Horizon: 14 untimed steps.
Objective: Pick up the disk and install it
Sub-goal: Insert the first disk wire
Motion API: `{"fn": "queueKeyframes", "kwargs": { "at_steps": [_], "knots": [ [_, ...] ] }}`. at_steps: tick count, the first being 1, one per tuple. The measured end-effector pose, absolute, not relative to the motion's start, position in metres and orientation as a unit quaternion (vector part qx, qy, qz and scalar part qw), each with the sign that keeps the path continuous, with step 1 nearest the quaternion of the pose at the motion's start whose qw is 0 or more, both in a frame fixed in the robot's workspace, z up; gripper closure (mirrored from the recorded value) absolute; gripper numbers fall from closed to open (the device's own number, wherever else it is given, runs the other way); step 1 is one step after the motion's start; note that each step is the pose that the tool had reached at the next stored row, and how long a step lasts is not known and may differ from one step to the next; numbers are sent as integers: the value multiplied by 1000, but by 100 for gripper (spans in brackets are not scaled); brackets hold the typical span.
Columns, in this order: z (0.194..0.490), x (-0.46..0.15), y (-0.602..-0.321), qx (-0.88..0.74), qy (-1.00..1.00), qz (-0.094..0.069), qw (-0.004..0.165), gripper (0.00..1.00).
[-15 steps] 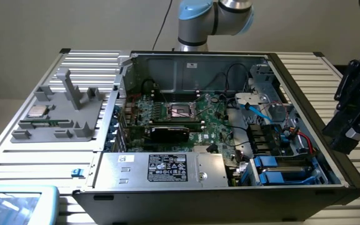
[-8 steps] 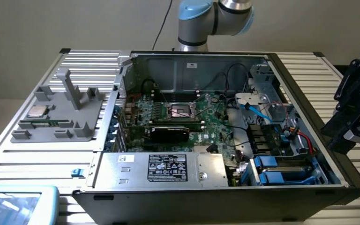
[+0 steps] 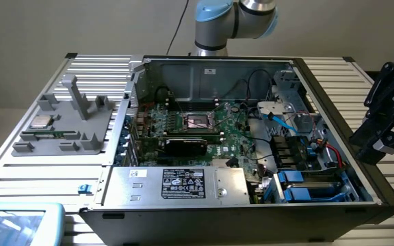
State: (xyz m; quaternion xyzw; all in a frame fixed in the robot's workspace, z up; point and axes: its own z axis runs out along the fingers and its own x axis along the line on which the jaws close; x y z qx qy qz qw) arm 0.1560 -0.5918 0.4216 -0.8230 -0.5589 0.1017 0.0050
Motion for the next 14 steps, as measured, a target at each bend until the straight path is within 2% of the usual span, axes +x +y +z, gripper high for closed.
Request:
{"fn": "queueKeyframes", "kwargs": {
  "at_steps": [5,11,14],
  "knots": [
    [421,156,-592,-819,-566,76,42,62],
    [421,156,-596,-815,-573,64,60,62],
    [421,156,-605,-815,-573,62,64,62]
  ]
}}
